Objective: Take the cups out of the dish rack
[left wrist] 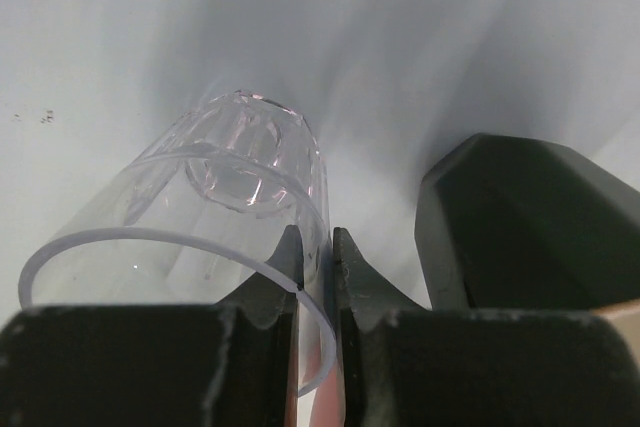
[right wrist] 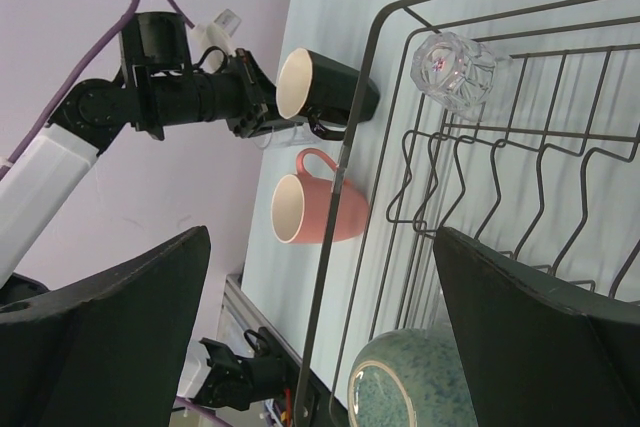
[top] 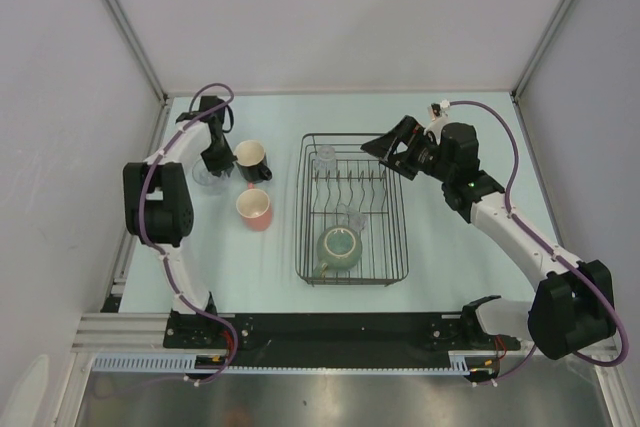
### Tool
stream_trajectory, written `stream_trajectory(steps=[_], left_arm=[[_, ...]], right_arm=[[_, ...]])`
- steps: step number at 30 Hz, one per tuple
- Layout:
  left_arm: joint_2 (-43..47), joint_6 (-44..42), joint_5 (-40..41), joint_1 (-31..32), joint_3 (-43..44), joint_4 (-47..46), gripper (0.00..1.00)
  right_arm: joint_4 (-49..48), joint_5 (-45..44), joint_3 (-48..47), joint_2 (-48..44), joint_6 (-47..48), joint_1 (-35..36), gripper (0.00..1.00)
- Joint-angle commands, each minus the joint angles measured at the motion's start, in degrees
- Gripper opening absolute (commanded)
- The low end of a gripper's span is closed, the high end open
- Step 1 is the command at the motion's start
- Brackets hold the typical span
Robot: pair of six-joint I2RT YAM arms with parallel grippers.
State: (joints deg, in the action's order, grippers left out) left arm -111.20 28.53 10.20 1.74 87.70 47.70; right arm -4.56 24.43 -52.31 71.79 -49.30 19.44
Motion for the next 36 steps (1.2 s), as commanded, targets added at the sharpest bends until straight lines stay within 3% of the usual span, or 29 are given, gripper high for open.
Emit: stream_trajectory(steps=[1,11,14,19,31,34,36], left_arm=[[-0.6,0.91,-0.97,0.11,-0.34,-2.09,0.02],[0.19,0.65,-0.09,0.11,2.82,-1.03,0.26],[1.86,0.65,0.96,0.11,3.61,-0.94,0.4],[5.2,1.08,2.81,0.11,3.7,-0.51,0.55],[15.82,2.14,5.09,1.42,3.71,0.9,0.67],[18.46,3.02,5.27,1.86,3.36,1.08,0.69],[21.45,3.54,5.27,2.56,3.44,0.99,0.69]], right_arm=[[-1.51,-0.08,0.11,-0.16,0.78,0.25,1.0],[-1.51,-0.43,0.72,-0.07,1.13,0.25,1.0],[-1.68,-0.26,0.81,0.02,1.22,0.33,1.0],[-2.21,0.45,0.9,0.54,1.05,0.51,1.0],[1.83,-0.17,-1.03,0.46,5.08,1.04,1.0],[8.93,-2.27,-5.05,1.59,11.04,3.14,1.0],[19.2,-8.05,-8.84,4.04,19.35,7.68,1.0]])
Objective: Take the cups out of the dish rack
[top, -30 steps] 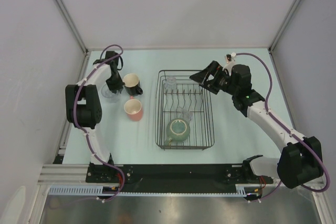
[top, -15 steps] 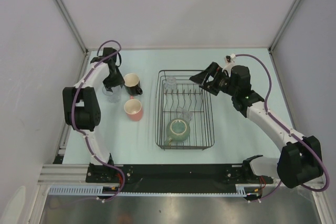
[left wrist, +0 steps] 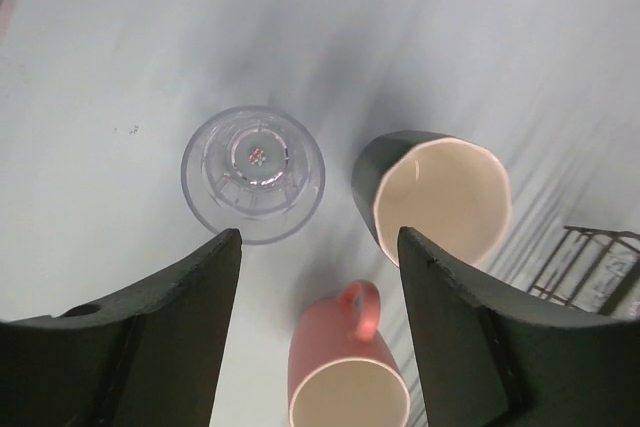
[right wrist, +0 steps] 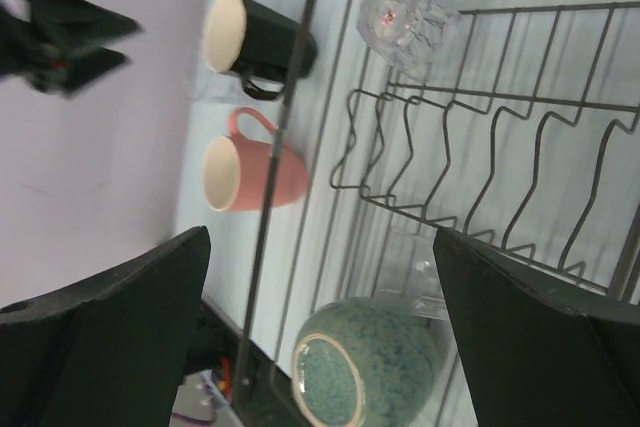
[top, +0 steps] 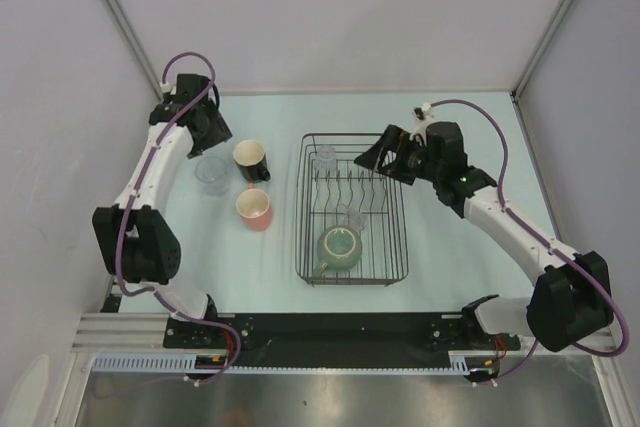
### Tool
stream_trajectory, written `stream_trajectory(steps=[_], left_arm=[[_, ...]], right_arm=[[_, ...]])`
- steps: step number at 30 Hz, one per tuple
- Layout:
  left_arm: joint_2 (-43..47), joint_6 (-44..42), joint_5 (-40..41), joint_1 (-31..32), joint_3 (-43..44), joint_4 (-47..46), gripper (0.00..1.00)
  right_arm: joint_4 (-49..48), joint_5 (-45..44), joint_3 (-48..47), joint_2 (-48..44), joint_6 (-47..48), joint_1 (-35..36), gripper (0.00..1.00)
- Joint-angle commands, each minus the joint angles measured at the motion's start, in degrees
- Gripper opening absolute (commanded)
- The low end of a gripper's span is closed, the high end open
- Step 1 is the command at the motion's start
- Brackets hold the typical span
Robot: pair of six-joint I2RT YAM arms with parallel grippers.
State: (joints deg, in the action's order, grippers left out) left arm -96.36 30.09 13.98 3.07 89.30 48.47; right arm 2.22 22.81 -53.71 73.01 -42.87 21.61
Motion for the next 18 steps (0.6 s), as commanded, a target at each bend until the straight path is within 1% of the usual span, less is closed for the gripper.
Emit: stream_trajectory(steps=[1,2,3,4,5,7,13,14,18], left_arm=[[7.49,1.99,1.75,2.19,1.67,0.31,0.7],[9.67,2.34,2.1,2.72,1.41,0.22,0.7],[10.83,2.26,2.19,3.25,1.06,-0.3,0.7],[12.23,2.34,2.19,4.56,-0.08,-0.74,0.7],[14.77,2.52,1.76,5.1,-0.96,-2.05,0.71],[17.59,2.7,1.32,7.12,-3.86,-3.37,0.71],[26.47,3.84,0.87,12.48,-11.42,-7.6,0.71],[27.27,3.93,0.88,13.09,-12.3,-8.29,0.71],[29.73,4.72,0.44,15.55,-17.04,-8.92,0.7]], right_arm=[[16.11,-9.68,-10.76,3.71,15.51,7.73,1.0],[21.98,-15.98,-12.1,4.67,18.06,9.66,1.0],[23.95,-18.56,-12.9,5.29,19.74,13.16,1.0],[26.93,-20.76,-13.52,6.17,21.76,14.5,1.0],[27.92,-24.35,-13.96,6.44,22.21,15.56,1.0],[30.2,-27.53,-13.96,7.05,22.92,17.85,1.0],[33.37,-32.2,-12.21,7.67,22.22,21.1,0.99],[33.38,-32.3,-11.51,7.93,22.04,21.37,0.97],[32.59,-32.39,-10.19,8.81,21.69,22.78,0.94]])
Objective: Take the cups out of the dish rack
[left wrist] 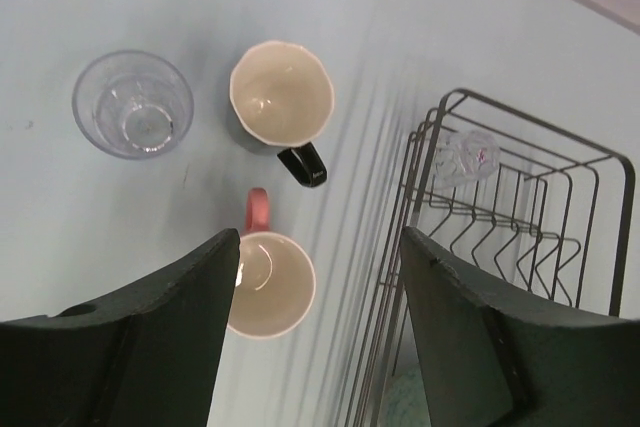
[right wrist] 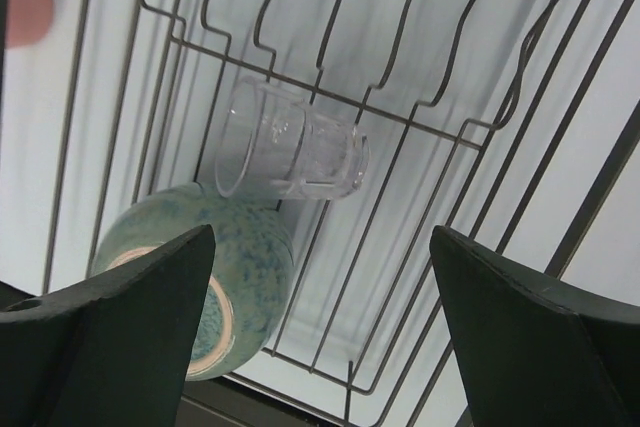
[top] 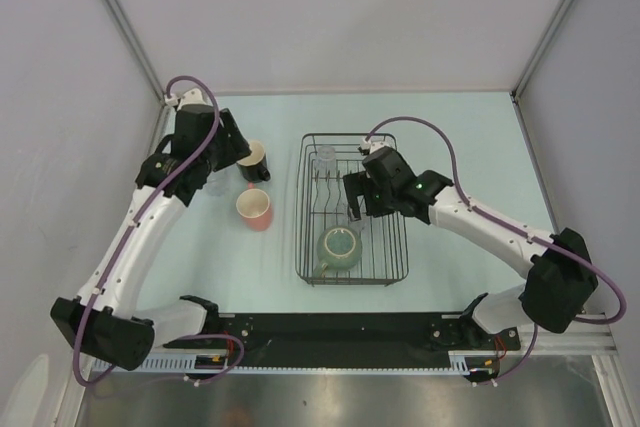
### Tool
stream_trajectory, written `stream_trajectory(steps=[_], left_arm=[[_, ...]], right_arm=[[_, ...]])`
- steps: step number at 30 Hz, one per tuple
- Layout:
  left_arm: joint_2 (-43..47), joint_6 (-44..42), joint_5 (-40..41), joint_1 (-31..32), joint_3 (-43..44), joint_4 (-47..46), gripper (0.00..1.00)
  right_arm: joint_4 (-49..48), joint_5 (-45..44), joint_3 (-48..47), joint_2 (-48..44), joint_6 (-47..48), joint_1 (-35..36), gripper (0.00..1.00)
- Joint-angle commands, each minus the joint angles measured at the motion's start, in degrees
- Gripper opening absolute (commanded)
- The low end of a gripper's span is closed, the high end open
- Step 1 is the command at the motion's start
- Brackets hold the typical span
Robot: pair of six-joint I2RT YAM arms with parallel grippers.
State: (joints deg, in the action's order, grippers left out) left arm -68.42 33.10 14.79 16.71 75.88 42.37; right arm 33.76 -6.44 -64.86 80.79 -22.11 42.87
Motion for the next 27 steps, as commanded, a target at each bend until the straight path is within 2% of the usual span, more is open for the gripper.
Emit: stream_trajectory(steps=[1,9,27], left_arm=[[2.41,2.05,-0.29,2.45,-4.24,-2.91,0.7],[4.44,2.32,1.03,5.96,-7.06,-2.91,0.7],[3.03,2.23,2.7,8.16,-6.44,-1.06,0.7]], right_arm=[[0.52,-3.06,1.05,1.29,0.75,1.77,0.94],[-0.36,-7.01,1.14,5.59,1.27,3.18,0.91],[-7.47,-3.5,-4.04,17.64,4.27,3.18,0.9]])
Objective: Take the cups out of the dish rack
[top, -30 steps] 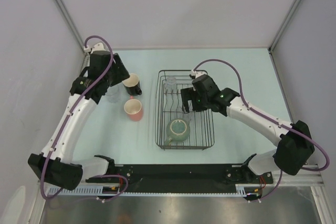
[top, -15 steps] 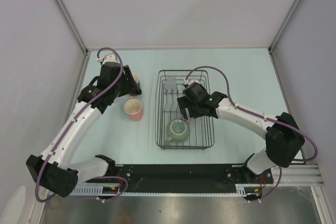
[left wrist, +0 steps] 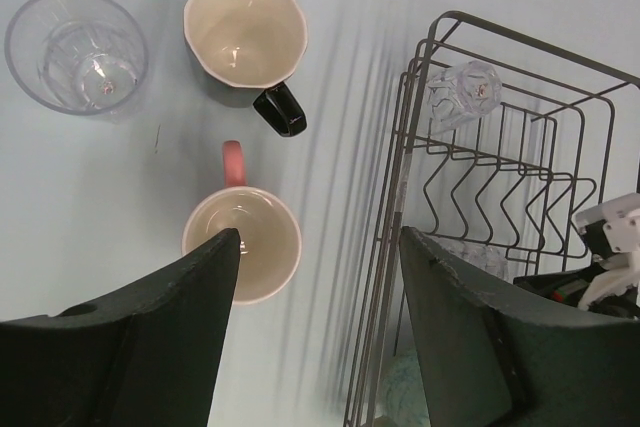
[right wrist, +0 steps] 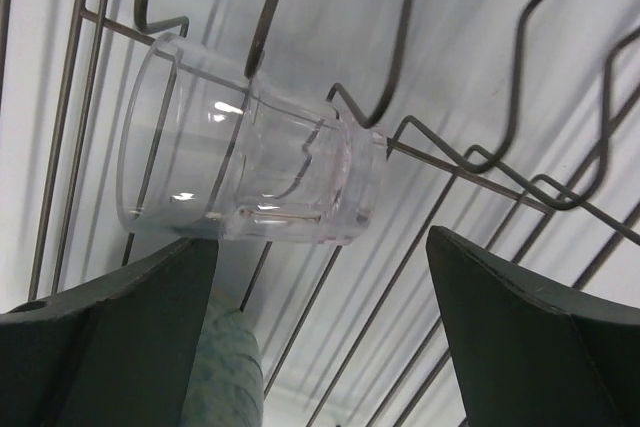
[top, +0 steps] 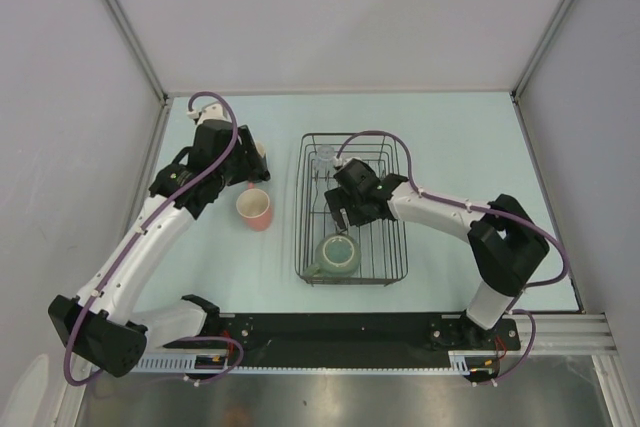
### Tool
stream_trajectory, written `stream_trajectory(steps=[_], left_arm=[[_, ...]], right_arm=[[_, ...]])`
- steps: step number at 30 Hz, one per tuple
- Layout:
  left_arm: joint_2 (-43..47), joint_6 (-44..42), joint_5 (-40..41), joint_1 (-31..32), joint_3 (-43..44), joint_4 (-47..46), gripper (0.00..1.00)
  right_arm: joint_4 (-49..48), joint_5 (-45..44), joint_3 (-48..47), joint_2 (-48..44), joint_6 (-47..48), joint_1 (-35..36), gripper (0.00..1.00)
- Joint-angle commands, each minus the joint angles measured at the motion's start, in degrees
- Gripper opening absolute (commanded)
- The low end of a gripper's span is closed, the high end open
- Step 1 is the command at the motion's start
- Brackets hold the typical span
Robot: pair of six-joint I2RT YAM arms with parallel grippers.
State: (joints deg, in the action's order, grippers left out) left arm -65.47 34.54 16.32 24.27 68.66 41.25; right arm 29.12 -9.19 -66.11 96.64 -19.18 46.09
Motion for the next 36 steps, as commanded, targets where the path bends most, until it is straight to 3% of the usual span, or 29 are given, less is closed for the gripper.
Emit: stream_trajectory(steps=[1,7,12,18,24,36], left_arm=[[-0.09,0.87,1.09,0.69,0.77,0.14,0.7],[-0.18,0.88,1.26,1.04,0.68,0.23,0.7],[-0.01,0.52,1.53,1.3,0.51,0.14,0.7],[-0.09,0.35,1.44,1.3,0.16,-0.03,0.7],[0.17,0.35,0.56,1.39,-0.81,-0.39,0.7],[3.95,1.58,-0.23,1.57,-3.45,-0.04,0.7]], right_arm=[[-3.11,-0.74,-2.89,2.06,1.25,-0.12,0.9],[-4.25,-1.71,-3.59,1.63,0.37,0.06,0.9],[-4.08,-5.13,-4.29,-4.51,0.46,0.23,0.92],[-0.39,-6.72,-12.37,-7.43,1.69,0.23,0.95],[0.32,-6.9,-21.23,-1.99,3.62,-0.38,0.96],[-2.14,-6.1,-38.91,18.84,6.52,-3.63,0.96]])
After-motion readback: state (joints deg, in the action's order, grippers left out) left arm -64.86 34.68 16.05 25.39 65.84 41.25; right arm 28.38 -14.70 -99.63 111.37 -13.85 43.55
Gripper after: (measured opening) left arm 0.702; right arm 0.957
